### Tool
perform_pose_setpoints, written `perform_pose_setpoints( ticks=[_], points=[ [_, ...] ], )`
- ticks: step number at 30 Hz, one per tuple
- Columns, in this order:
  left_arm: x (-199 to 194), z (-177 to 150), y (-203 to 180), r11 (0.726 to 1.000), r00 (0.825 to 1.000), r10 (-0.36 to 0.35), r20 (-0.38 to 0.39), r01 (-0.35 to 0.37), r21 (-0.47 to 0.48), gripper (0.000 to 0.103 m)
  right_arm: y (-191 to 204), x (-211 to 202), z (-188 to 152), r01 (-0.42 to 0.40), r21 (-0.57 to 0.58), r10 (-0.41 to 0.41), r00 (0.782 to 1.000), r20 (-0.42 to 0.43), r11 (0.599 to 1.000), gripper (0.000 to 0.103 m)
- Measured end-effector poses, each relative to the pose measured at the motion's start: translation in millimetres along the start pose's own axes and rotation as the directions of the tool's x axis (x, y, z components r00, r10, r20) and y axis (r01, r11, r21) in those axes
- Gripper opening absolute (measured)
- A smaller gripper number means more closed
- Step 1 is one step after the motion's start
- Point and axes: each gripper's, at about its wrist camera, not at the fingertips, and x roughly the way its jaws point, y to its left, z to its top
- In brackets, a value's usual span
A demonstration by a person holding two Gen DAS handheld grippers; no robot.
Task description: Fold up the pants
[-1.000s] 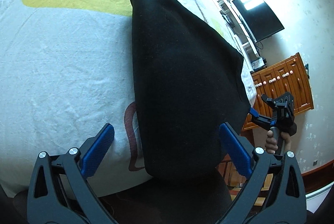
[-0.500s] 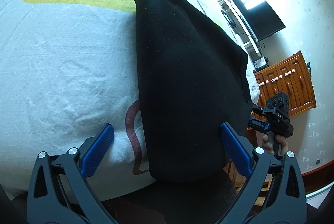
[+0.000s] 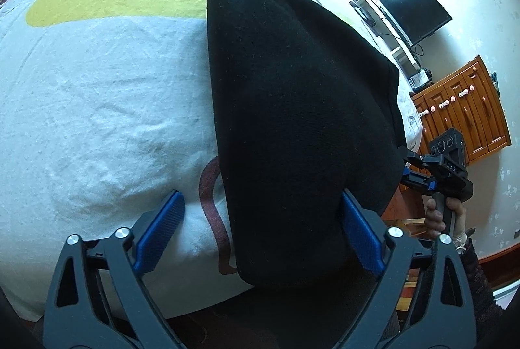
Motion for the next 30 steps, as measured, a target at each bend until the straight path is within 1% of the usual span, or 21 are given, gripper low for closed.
perform_pose_setpoints(
  ticks=[1, 2, 4, 5, 8, 9, 10, 11, 12, 13, 14, 15, 16, 18, 20, 22, 24, 25, 28, 30],
  points=[
    [-2, 0, -2, 0.999, 0.999, -0.052, 0.001, 0.052, -0.002, 0.056, 1, -1, -1, 0.001, -0.005, -0.001, 1.0, 0.007, 1.0, 0.047],
    [-5, 0, -7, 0.999, 0.999, -0.047, 0.007, 0.047, -0.001, 0.056, 3, -1, -1, 0.003, -0.007, -0.003, 1.0, 0.013, 1.0, 0.047],
    [-5, -1, -18, 0.998, 1.0, 0.01, 0.02, -0.011, 0.058, 0.056, 3, -2, -1, 0.005, -0.012, -0.005, 1.0, 0.013, 1.0, 0.045],
    [-2, -3, -19, 0.997, 1.0, 0.02, 0.024, -0.022, 0.078, 0.056, 3, -1, -1, 0.001, -0.012, -0.001, 1.0, 0.011, 1.0, 0.045],
    [-1, -3, -9, 0.998, 0.999, -0.035, 0.027, 0.034, 0.048, 0.055, 0, -2, -2, -0.024, -0.005, 0.024, 1.0, 0.014, 1.0, 0.045],
    [-3, -3, -7, 0.997, 0.998, -0.056, 0.025, 0.055, 0.047, 0.058, 0, -3, -1, -0.027, -0.01, 0.027, 1.0, 0.012, 1.0, 0.046],
    [-5, -2, -5, 0.996, 0.997, -0.07, 0.021, 0.069, 0.051, 0.064, 2, -5, 0, -0.033, -0.014, 0.033, 0.999, 0.004, 0.999, 0.051],
    [-9, -1, -3, 0.996, 0.997, -0.073, 0.025, 0.072, 0.055, 0.067, 6, -6, 3, -0.034, -0.022, 0.033, 0.999, -0.01, 0.999, 0.052],
    [-15, 1, -1, 0.996, 0.997, -0.067, 0.036, 0.064, 0.06, 0.074, 9, -13, 7, -0.018, -0.039, 0.018, 1.0, -0.011, 0.999, 0.057],
    [-23, 4, 2, 0.996, 0.996, -0.071, 0.055, 0.067, 0.064, 0.081, 15, -20, 11, 0.002, -0.063, -0.001, 1.0, 0.015, 0.998, 0.067],
    [-32, 8, 7, 0.995, 0.993, -0.083, 0.083, 0.077, 0.065, 0.086, 22, -29, 15, 0.013, -0.094, -0.008, 0.999, 0.052, 0.995, 0.072],
    [-40, 14, 12, 0.994, 0.989, -0.094, 0.114, 0.088, 0.059, 0.094, 28, -35, 21, 0.021, -0.125, -0.011, 0.997, 0.081, 0.992, 0.079],
    [-44, 21, 18, 0.994, 0.985, -0.107, 0.134, 0.101, 0.046, 0.094, 32, -37, 28, 0.032, -0.147, -0.018, 0.995, 0.099, 0.989, 0.079],
    [-43, 38, 33, 0.992, 0.982, -0.119, 0.144, 0.122, -0.01, 0.094, 37, -32, 43, 0.029, -0.163, -0.012, 0.995, 0.104, 0.986, 0.079],
    [-32, 56, 48, 0.985, 0.98, -0.144, 0.136, 0.155, -0.076, 0.094, 39, -14, 60, 0.015, -0.169, -0.004, 0.998, 0.069, 0.986, 0.079],
    [-18, 71, 62, 0.975, 0.98, -0.149, 0.128, 0.167, -0.145, 0.094, 41, 7, 73, 0.038, -0.178, -0.031, 0.999, 0.043, 0.983, 0.079],
    [-6, 83, 69, 0.965, 0.978, -0.163, 0.131, 0.186, -0.183, 0.094, 40, 24, 84, 0.04, -0.172, -0.035, 0.999, 0.033, 0.984, 0.079],
    [-2, 90, 71, 0.964, 0.977, -0.166, 0.137, 0.19, -0.188, 0.094, 39, 29, 89, 0.025, -0.158, -0.019, 0.999, 0.038, 0.987, 0.079],
    [8, 105, 70, 0.967, 0.976, -0.161, 0.15, 0.186, -0.176, 0.094, 37, 41, 98, -0.058, -0.112, 0.064, 0.997, 0.043, 0.992, 0.079],
    [14, 113, 67, 0.971, 0.979, -0.152, 0.139, 0.174, -0.163, 0.094, 36, 47, 102, -0.092, -0.09, 0.096, 0.994, 0.046, 0.992, 0.079]
  ],
)
